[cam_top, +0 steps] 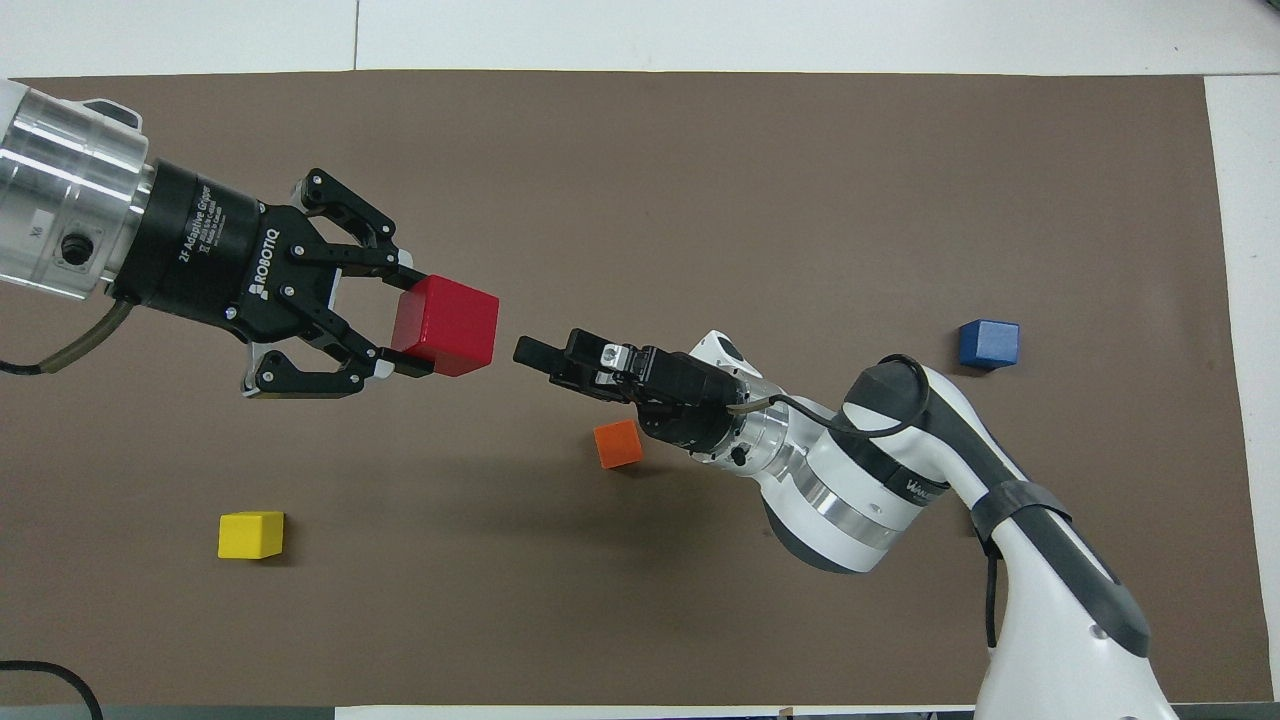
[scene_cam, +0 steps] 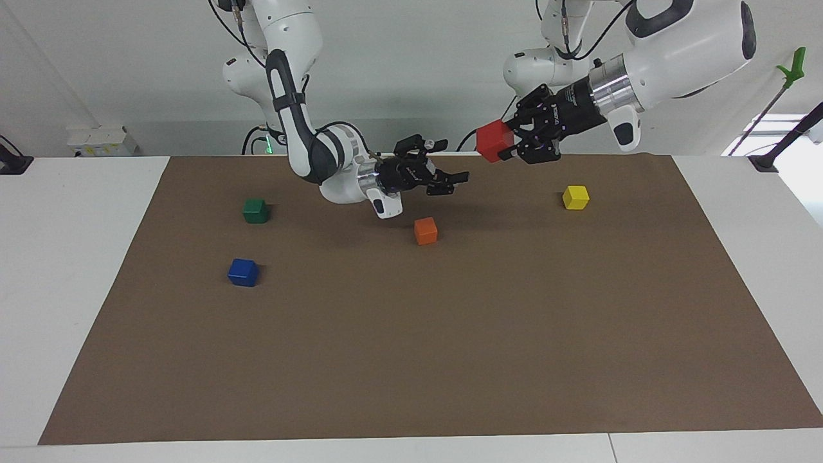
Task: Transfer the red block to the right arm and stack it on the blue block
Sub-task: 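Carry the red cube toward center while the right gripper approaches it, then close the right gripper on the red cube held by the left gripper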
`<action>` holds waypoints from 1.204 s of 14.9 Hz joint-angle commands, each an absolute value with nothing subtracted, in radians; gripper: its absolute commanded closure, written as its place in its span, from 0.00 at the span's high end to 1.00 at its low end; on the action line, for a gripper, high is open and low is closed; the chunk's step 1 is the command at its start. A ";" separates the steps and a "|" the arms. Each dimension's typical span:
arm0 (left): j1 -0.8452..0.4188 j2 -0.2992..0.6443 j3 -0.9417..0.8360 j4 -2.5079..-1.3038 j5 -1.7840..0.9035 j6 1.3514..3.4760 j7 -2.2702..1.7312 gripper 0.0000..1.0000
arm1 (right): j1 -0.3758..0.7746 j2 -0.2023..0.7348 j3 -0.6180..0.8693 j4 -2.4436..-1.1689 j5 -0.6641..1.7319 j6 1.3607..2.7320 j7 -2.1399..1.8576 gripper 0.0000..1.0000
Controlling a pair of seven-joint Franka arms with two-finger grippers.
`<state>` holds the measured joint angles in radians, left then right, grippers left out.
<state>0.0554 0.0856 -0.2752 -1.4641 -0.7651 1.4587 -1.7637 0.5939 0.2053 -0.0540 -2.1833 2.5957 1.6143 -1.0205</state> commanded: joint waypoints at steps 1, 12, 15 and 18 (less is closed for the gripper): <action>0.045 0.071 -0.285 -1.474 -0.784 1.494 -1.793 0.00 | 0.618 0.222 -0.040 -2.131 2.729 1.643 -0.996 1.00; 0.026 0.061 -0.290 -1.499 -0.802 1.549 -1.790 0.00 | 0.617 0.180 -0.023 -2.098 2.770 1.750 -0.907 1.00; 0.003 0.055 -0.290 -1.516 -0.796 1.578 -1.790 0.00 | 0.618 0.158 -0.021 -2.097 2.772 1.787 -0.882 1.00; -0.006 0.051 -0.290 -1.519 -0.793 1.580 -1.790 0.00 | 0.618 0.147 -0.018 -2.098 2.772 1.793 -0.879 0.87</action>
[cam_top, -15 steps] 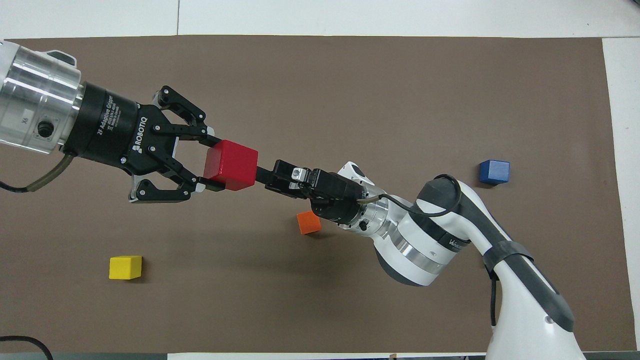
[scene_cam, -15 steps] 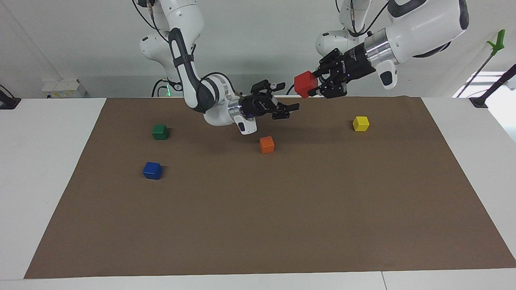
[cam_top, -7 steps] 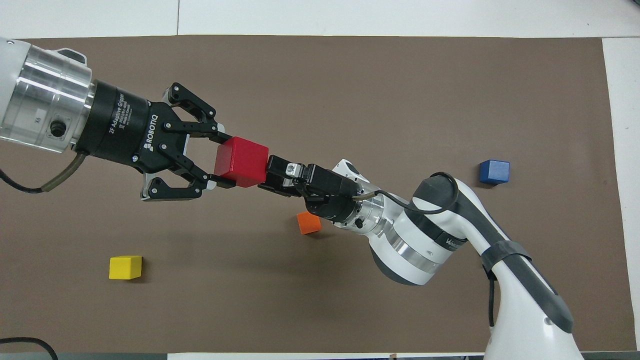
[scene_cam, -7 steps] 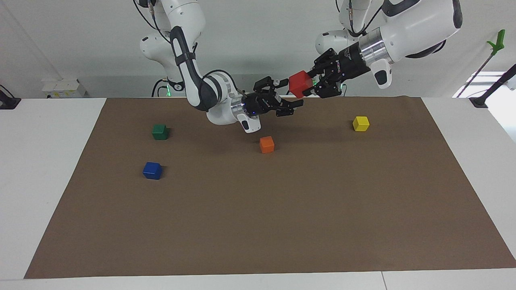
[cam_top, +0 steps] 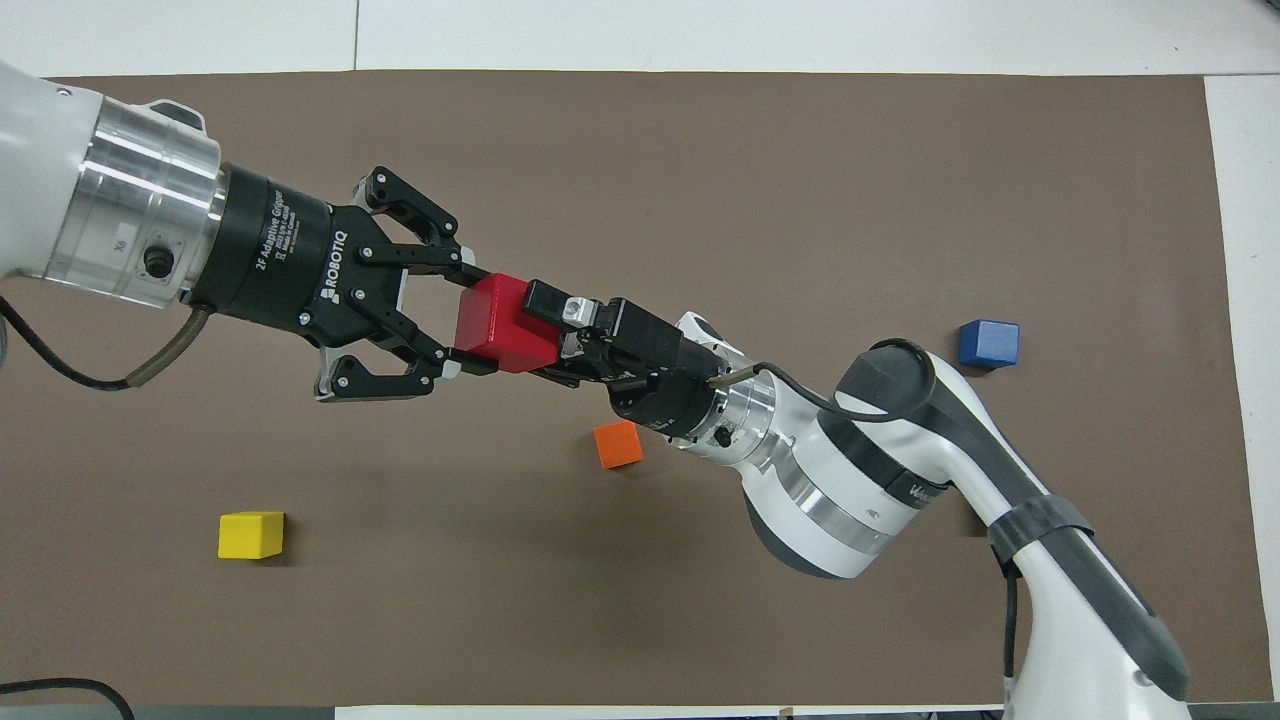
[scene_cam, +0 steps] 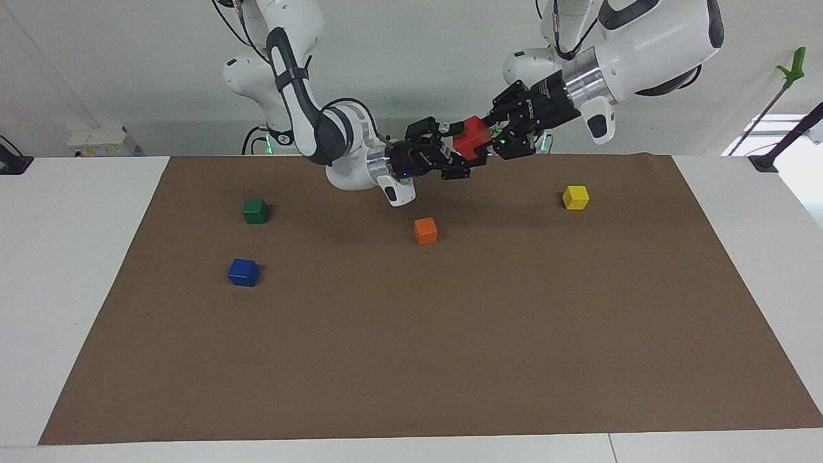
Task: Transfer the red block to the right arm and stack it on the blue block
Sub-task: 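Close the right gripper on the red cube held by the left gripper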
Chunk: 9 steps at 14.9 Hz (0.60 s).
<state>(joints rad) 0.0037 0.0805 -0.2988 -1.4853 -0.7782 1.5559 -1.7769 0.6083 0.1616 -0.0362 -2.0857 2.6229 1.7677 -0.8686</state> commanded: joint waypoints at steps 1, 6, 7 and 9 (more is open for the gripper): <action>-0.006 0.051 -0.290 -1.519 -0.793 1.580 -1.792 0.00 | 0.618 0.147 -0.018 -2.098 2.770 1.802 -0.880 0.63; -0.006 0.051 -0.290 -1.517 -0.792 1.580 -1.793 0.00 | 0.614 0.141 -0.018 -2.080 2.754 1.891 -0.841 0.00; -0.006 0.051 -0.290 -1.517 -0.792 1.580 -1.792 0.00 | 0.614 0.140 -0.018 -2.071 2.753 1.905 -0.839 0.00; -0.008 0.051 -0.290 -1.519 -0.790 1.588 -1.795 0.00 | 0.614 0.130 -0.018 -2.059 2.753 1.924 -0.830 0.00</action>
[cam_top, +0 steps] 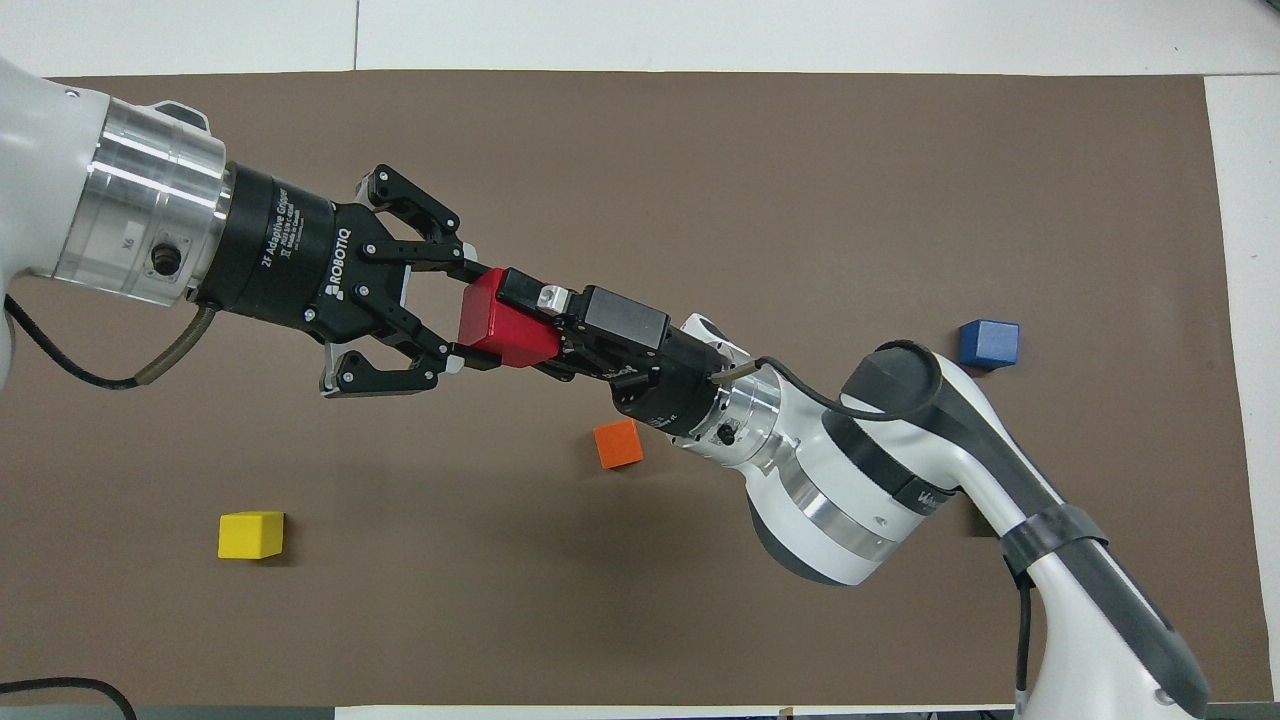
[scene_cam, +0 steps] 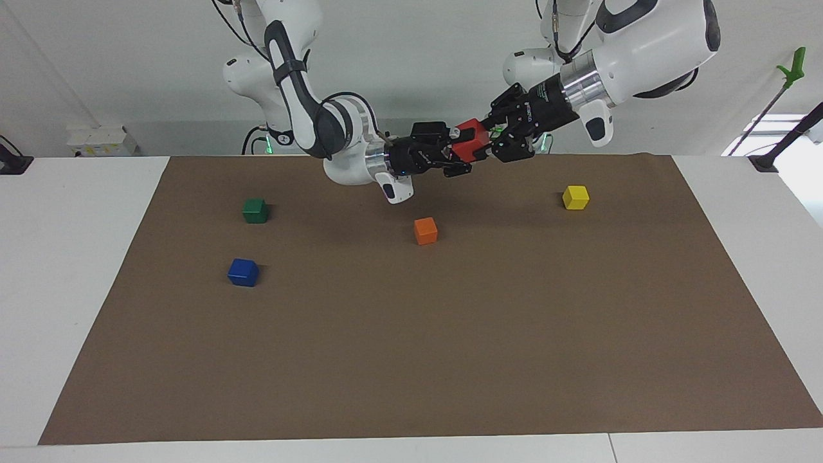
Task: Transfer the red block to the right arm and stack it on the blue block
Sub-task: 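Close the right gripper on the red cube held by the left gripper, then open the left gripper while the right gripper pulls the red cube away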
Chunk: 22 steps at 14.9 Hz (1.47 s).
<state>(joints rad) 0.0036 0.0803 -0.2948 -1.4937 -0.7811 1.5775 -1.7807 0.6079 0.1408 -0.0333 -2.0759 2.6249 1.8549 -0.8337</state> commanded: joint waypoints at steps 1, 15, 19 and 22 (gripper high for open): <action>-0.008 0.051 -0.290 -1.519 -0.790 1.588 -1.796 0.00 | 0.611 0.126 -0.018 -2.059 2.753 1.931 -0.825 0.00; -0.015 0.035 -0.290 -1.526 -0.755 1.589 -1.812 1.00 | 0.595 0.118 -0.020 -2.059 2.717 1.934 -0.819 0.00; -0.017 0.035 -0.290 -1.526 -0.746 1.589 -1.815 1.00 | 0.523 0.111 -0.020 -2.060 2.553 1.957 -0.760 0.00; -0.023 0.029 -0.290 -1.526 -0.739 1.589 -1.812 1.00 | 0.474 0.092 -0.020 -2.068 2.444 1.962 -0.697 0.00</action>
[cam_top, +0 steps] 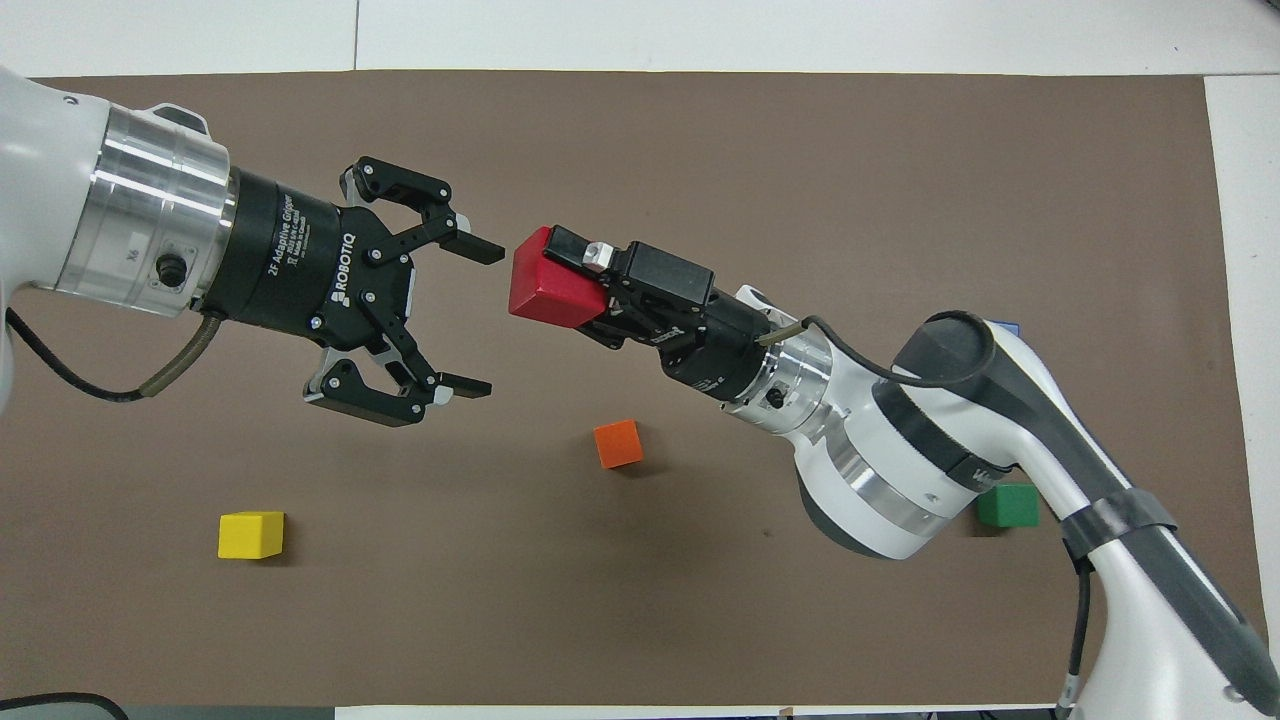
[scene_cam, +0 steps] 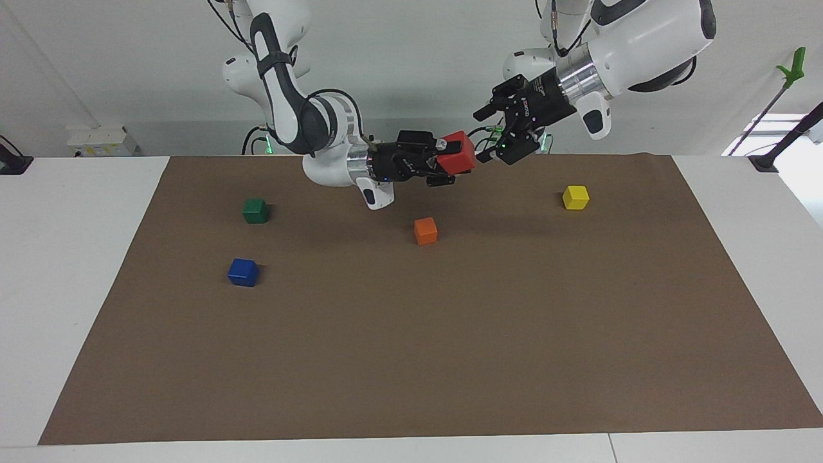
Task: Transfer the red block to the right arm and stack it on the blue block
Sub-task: 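Open the left gripper while the right gripper pulls the red cube away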
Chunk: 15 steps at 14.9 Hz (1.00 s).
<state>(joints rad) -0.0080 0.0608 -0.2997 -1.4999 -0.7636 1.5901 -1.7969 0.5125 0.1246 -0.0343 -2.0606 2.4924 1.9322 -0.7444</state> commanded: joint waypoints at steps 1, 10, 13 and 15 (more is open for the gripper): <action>-0.023 0.029 -0.290 -1.529 -0.727 1.595 -1.810 1.00 | 0.454 0.087 -0.020 -2.071 2.404 1.962 -0.677 0.00; 0.008 0.021 -0.278 -1.569 -0.294 1.706 -1.419 1.00 | 0.298 -0.024 -0.025 -2.071 1.789 2.034 -0.408 0.00; 0.127 0.012 -0.273 -1.607 -0.236 1.746 -1.050 1.00 | 0.252 -0.072 -0.026 -2.065 1.547 2.033 -0.284 0.00; 0.193 0.006 -0.272 -1.623 -0.220 1.747 -0.851 1.00 | 0.229 -0.093 -0.028 -2.057 1.412 2.022 -0.229 0.00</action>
<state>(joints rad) 0.1339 0.0500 -0.2660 -1.5619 -0.2512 1.7199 -1.0295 0.2557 -0.0571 -0.0365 -2.0568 1.5228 2.0202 -0.2937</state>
